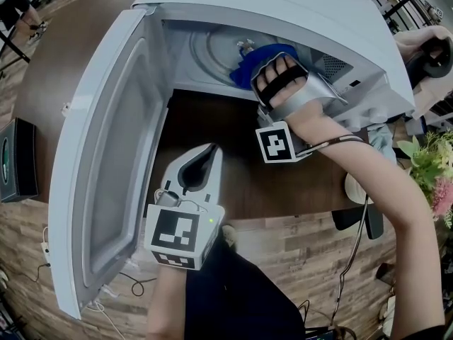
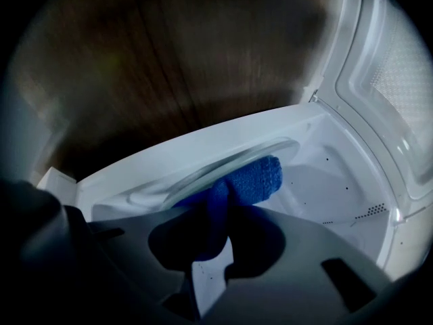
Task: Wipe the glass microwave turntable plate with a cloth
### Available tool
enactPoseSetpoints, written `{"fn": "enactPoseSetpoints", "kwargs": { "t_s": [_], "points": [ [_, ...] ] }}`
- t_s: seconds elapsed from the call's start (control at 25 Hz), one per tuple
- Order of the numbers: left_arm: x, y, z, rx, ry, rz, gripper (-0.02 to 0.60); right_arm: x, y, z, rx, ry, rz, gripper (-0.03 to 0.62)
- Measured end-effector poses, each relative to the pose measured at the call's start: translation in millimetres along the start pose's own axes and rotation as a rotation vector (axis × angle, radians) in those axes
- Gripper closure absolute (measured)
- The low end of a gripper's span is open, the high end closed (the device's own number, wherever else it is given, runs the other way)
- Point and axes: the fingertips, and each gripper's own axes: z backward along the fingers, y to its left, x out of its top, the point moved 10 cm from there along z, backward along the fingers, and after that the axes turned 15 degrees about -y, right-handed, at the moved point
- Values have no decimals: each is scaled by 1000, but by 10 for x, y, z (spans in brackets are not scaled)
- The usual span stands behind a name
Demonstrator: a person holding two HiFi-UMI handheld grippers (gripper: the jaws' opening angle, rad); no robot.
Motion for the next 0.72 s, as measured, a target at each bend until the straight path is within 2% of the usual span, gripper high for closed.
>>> {"fn": "enactPoseSetpoints", "kwargs": {
  "t_s": [0.36, 0.72],
  "points": [
    [-34, -44, -19, -17, 10, 0, 572, -74, 159, 0, 113, 37, 30, 548],
    [-19, -60, -82, -35, 10, -4, 572, -160, 221, -98, 322, 79, 41, 549]
  ]
}}
